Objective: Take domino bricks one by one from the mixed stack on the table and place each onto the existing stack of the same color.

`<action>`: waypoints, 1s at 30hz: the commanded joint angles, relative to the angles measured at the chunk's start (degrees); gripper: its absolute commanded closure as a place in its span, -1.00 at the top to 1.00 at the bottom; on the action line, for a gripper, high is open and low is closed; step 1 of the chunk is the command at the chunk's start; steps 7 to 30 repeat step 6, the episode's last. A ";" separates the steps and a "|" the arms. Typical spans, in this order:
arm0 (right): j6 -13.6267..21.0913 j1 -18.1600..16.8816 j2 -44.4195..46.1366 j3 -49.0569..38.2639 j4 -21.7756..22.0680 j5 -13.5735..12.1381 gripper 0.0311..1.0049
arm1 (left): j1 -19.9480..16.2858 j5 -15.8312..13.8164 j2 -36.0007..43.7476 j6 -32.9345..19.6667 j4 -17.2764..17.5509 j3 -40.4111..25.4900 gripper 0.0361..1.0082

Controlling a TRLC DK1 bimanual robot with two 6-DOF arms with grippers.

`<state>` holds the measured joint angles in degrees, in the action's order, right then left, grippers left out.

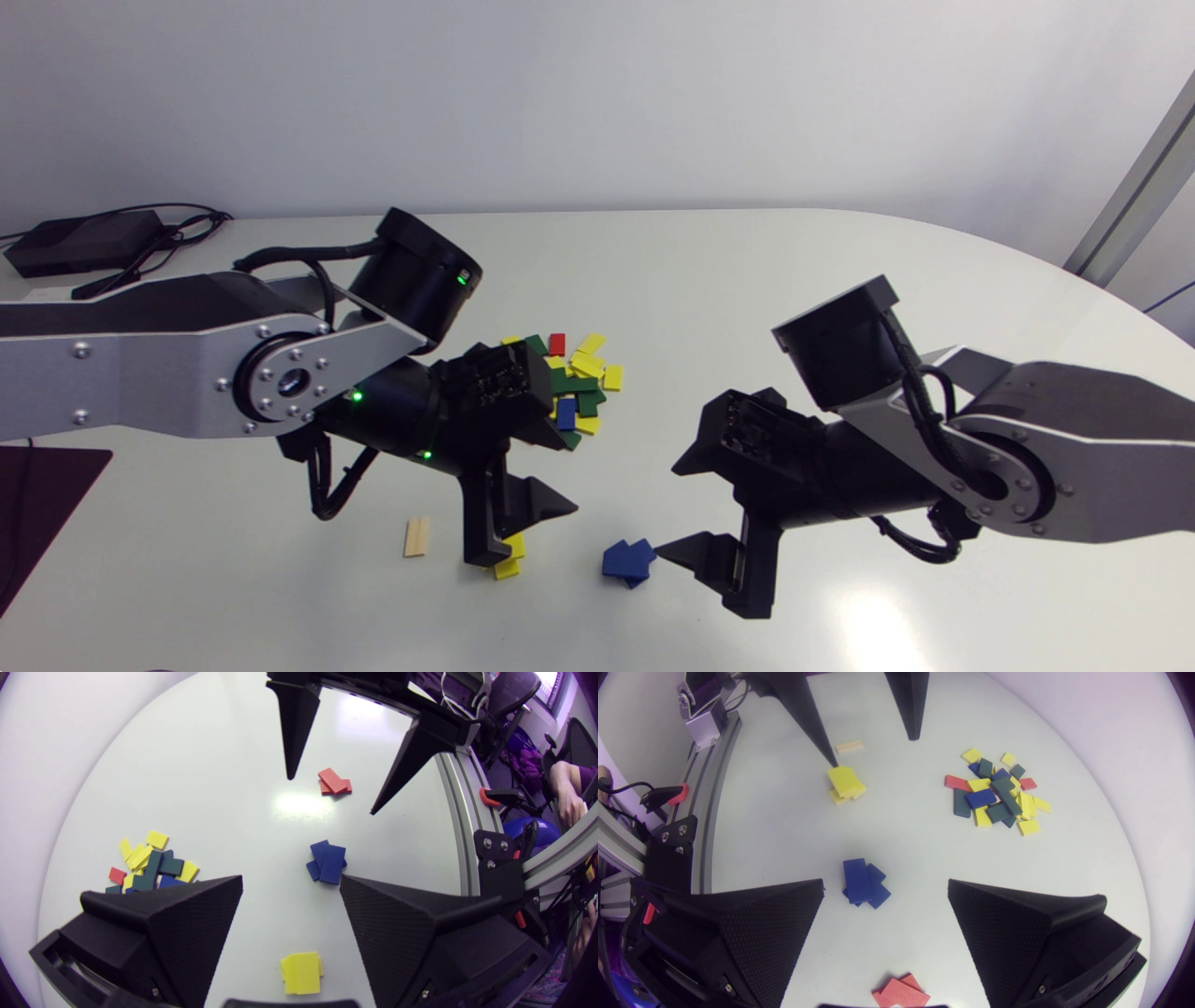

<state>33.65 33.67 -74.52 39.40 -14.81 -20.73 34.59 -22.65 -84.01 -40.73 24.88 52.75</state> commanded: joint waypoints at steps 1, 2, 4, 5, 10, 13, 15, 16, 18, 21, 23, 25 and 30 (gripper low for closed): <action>-0.51 1.22 -2.82 2.09 0.13 0.87 0.86 | -2.68 0.24 2.01 1.53 0.34 -2.04 0.61; -0.34 1.40 -3.79 2.53 0.22 1.13 0.86 | -3.74 0.15 2.44 1.62 0.34 -2.30 0.61; -0.25 1.66 -5.55 3.32 0.31 1.13 0.86 | -5.32 0.15 3.24 1.62 0.25 -3.27 0.72; -0.25 1.75 -6.25 3.67 0.31 1.13 0.86 | -6.20 0.15 3.85 1.71 -0.01 -3.88 0.73; -0.25 1.84 -6.69 4.02 0.31 1.13 0.86 | -6.90 0.15 4.47 1.79 -0.45 -4.59 0.73; -0.25 1.84 -6.69 4.02 0.31 1.13 0.86 | -6.90 0.15 4.47 1.79 -0.45 -4.59 0.73; -0.25 1.84 -6.69 4.02 0.31 1.13 0.86 | -6.90 0.15 4.47 1.79 -0.45 -4.59 0.73; -0.25 1.84 -6.69 4.02 0.31 1.13 0.86 | -6.90 0.15 4.47 1.79 -0.45 -4.59 0.73; -0.25 1.84 -6.69 4.02 0.31 1.13 0.86 | -6.90 0.15 4.47 1.79 -0.45 -4.59 0.73; -0.25 1.84 -6.69 4.02 0.31 1.13 0.86 | -6.90 0.15 4.47 1.79 -0.45 -4.59 0.73; -0.25 1.84 -6.69 4.02 0.31 1.13 0.86 | -6.90 0.15 4.47 1.79 -0.45 -4.59 0.73; -0.25 1.84 -6.69 4.02 0.31 1.13 0.86 | -6.90 0.15 4.47 1.79 -0.45 -4.59 0.73; -0.25 1.84 -6.69 4.02 0.31 1.13 0.86 | -6.90 0.15 4.47 1.79 -0.45 -4.59 0.73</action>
